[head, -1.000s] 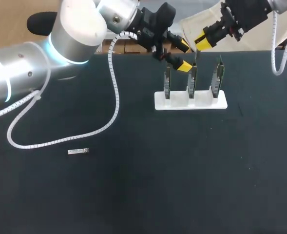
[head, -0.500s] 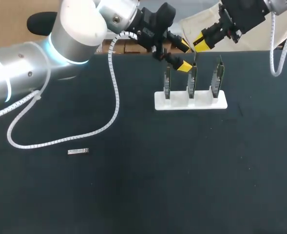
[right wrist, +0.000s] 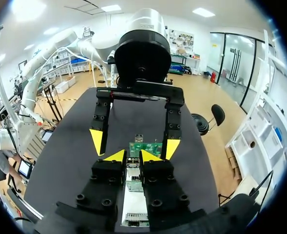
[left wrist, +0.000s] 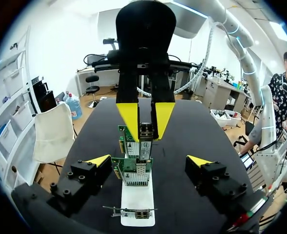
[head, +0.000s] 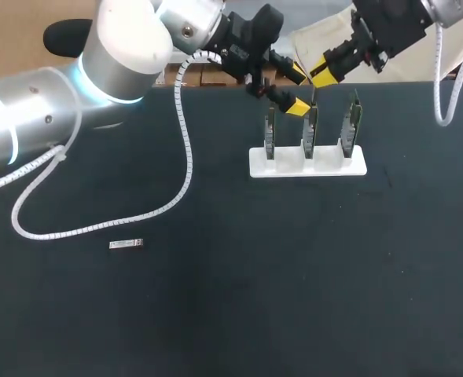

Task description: Pick up the optical module with the left hand, and insert it into the network port with the right hand.

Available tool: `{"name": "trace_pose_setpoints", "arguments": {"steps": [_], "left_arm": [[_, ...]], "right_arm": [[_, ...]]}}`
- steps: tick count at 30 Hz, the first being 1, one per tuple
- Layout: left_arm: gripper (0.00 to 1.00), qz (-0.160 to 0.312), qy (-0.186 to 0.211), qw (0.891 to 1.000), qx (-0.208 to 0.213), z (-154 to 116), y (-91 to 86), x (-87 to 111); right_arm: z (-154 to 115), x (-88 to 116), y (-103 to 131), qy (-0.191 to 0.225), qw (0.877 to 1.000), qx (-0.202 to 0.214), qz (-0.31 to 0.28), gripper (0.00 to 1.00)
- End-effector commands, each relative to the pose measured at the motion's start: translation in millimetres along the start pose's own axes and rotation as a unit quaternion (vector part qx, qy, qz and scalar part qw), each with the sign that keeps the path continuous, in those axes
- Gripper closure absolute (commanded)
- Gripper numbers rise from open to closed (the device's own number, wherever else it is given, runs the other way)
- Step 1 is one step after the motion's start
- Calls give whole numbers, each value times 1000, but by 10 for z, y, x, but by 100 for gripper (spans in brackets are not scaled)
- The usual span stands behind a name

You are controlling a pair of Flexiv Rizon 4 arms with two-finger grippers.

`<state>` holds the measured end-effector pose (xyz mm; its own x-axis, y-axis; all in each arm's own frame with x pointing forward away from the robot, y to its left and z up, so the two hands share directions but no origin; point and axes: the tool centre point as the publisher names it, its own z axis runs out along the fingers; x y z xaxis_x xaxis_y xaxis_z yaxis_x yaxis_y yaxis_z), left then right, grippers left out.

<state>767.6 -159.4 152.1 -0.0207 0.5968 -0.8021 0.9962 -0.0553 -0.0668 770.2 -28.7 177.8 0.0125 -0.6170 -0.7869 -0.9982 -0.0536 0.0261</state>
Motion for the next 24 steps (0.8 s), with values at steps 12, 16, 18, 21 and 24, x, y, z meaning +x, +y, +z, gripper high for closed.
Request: {"name": "trace_pose_setpoints", "arguments": {"steps": [12, 16, 18, 21, 24], "left_arm": [[0, -1, 3, 1000, 2, 1, 18, -13], [0, -1, 3, 1000, 2, 1, 18, -13], [0, -1, 3, 1000, 2, 1, 18, -13], [0, -1, 3, 1000, 2, 1, 18, -13], [0, -1, 3, 1000, 2, 1, 18, -13]], "right_arm": [[8, 23, -32, 3, 1000, -3, 0, 100], [7, 26, -34, 2, 1000, -2, 0, 100], [8, 25, -35, 2, 1000, -2, -1, 100], [14, 26, -33, 1, 1000, -3, -1, 100], [21, 32, -28, 3, 1000, -4, 0, 100]]}}
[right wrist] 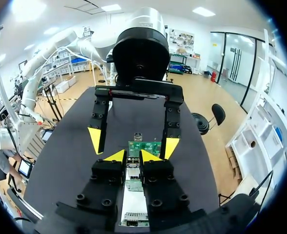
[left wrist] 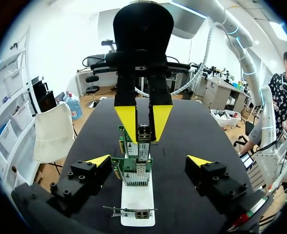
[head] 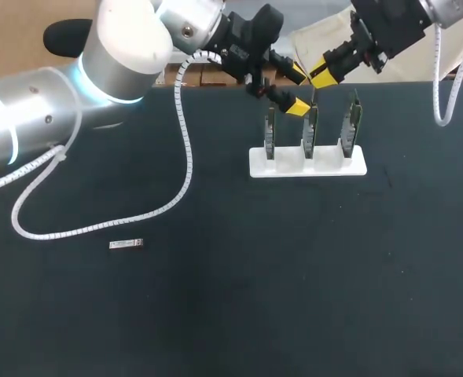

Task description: Pick up the optical module with the left hand, and insert it into the network port with the right hand.

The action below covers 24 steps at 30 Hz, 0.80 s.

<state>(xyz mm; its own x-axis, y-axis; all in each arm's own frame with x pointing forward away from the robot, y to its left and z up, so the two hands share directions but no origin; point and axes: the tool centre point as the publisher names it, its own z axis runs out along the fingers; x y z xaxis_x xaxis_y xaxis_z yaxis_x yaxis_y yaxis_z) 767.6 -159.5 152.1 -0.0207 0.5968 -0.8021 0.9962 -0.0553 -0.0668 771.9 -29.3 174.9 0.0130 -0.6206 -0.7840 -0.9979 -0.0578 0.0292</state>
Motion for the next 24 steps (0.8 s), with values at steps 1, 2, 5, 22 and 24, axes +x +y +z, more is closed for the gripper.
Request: {"name": "trace_pose_setpoints", "arguments": {"steps": [1, 2, 5, 22, 24], "left_arm": [[0, -1, 3, 1000, 2, 1, 18, -13], [0, -1, 3, 1000, 2, 1, 18, -13], [0, -1, 3, 1000, 2, 1, 18, -13], [0, -1, 3, 1000, 2, 1, 18, -13], [0, -1, 3, 1000, 2, 1, 18, -13]], "right_arm": [[9, 5, -7, 1, 1000, -2, 0, 100], [9, 5, -5, 1, 1000, -2, 0, 100], [11, 8, 1, 1, 1000, -2, 1, 100], [53, 55, 9, 7, 1000, -4, 4, 100], [54, 60, 7, 7, 1000, -4, 5, 100]]}}
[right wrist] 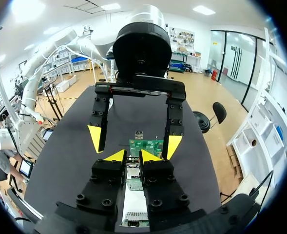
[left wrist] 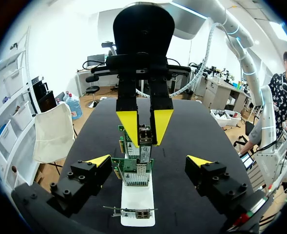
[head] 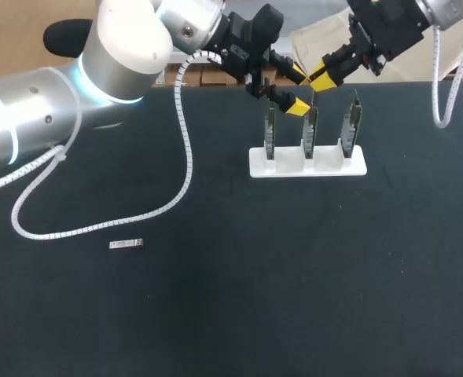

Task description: Pick up the optical module with the left hand, and insert it into the network port with the right hand.

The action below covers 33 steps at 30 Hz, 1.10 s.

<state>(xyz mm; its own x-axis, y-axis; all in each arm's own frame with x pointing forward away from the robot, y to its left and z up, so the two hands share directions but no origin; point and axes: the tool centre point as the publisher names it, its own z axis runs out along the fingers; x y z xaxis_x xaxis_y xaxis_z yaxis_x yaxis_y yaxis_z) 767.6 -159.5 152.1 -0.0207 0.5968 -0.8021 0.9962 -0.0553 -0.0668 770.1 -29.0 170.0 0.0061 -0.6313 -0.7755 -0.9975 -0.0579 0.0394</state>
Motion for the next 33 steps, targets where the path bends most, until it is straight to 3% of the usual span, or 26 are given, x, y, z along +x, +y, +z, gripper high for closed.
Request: {"name": "trace_pose_setpoints", "arguments": {"steps": [1, 33], "left_arm": [[0, -1, 3, 1000, 2, 1, 17, -13], [0, -1, 3, 1000, 2, 1, 17, -13]], "right_arm": [[20, 24, -12, 0, 1000, 0, 1, 100], [8, -1, -14, -5, 1000, 12, -13, 100]]}}
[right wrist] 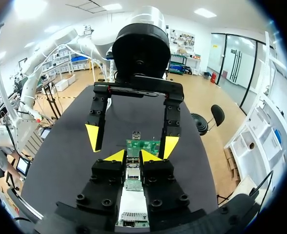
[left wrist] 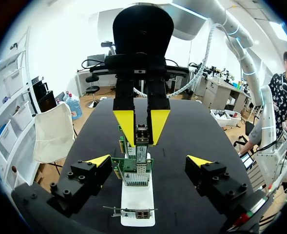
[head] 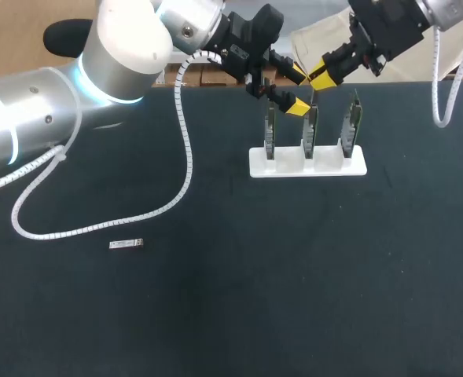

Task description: Pick up the optical module with the left hand, and insert it into the network port with the right hand.

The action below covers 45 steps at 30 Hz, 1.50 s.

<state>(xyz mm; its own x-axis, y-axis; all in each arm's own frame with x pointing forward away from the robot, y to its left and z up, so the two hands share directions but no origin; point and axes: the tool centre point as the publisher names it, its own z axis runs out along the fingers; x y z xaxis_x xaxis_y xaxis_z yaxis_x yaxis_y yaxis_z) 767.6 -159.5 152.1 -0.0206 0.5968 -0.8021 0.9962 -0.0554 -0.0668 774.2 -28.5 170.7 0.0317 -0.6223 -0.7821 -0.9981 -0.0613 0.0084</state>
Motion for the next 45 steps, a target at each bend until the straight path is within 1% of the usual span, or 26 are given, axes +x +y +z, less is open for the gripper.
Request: {"name": "trace_pose_setpoints", "arguments": {"steps": [1, 33, 40, 45], "left_arm": [[0, -1, 3, 1000, 2, 1, 17, -12], [0, -1, 3, 1000, 2, 1, 17, -12], [0, -1, 3, 1000, 2, 1, 17, -12], [0, -1, 3, 1000, 2, 1, 17, -12]], "right_arm": [[12, 7, 28, -1, 1000, 4, 0, 100], [20, 79, 110, 2, 1000, 7, 0, 100], [34, 78, 106, 6, 1000, 8, -4, 100], [17, 35, 90, 3, 1000, 10, -6, 100]]}}
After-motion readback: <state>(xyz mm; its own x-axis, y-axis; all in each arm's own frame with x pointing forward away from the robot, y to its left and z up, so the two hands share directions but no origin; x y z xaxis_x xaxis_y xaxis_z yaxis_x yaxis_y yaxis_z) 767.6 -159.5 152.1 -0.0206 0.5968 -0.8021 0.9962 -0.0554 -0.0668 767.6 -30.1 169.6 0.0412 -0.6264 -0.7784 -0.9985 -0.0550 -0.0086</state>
